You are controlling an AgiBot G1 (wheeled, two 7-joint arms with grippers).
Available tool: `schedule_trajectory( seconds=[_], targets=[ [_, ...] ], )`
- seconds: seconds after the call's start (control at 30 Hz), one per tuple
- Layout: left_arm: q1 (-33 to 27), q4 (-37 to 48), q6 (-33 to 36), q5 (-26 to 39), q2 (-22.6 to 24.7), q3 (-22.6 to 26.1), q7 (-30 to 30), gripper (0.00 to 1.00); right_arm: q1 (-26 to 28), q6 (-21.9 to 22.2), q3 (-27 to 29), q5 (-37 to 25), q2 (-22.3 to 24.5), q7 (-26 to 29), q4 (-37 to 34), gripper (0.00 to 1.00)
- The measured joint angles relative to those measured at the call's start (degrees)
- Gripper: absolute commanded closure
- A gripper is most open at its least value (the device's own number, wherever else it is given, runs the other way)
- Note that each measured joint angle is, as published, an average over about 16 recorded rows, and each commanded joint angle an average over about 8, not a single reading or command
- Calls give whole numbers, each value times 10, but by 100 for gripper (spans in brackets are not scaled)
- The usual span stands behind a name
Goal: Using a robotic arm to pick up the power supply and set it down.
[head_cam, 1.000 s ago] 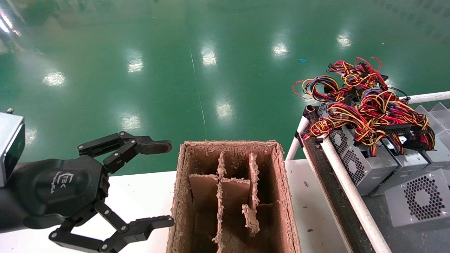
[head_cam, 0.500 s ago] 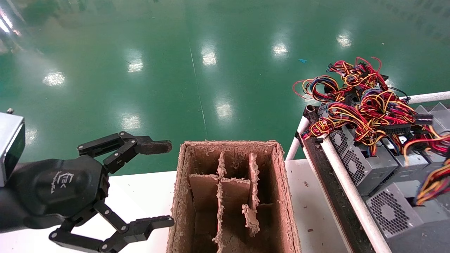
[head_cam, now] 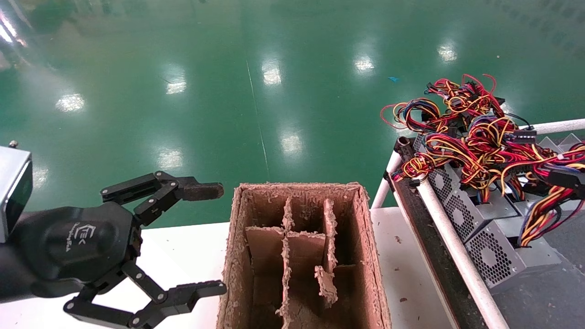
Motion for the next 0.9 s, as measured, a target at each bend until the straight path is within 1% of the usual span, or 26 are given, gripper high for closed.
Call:
schedule_trajectory(
  seconds=[0.2,0.37,0.67,0.9],
  targets=[
    [0,0,0,0,0,0,0,0,2,4,1,0,-4,6,3,0],
    [0,0,0,0,0,0,0,0,9,-1,3,2,-15,8,-4,0],
    [0,0,0,0,0,0,0,0,21,-17,8,3,-46,5,-17,0],
    [0,0,0,0,0,0,0,0,25,-28,13,-3,-75,6,-12,0]
  ],
)
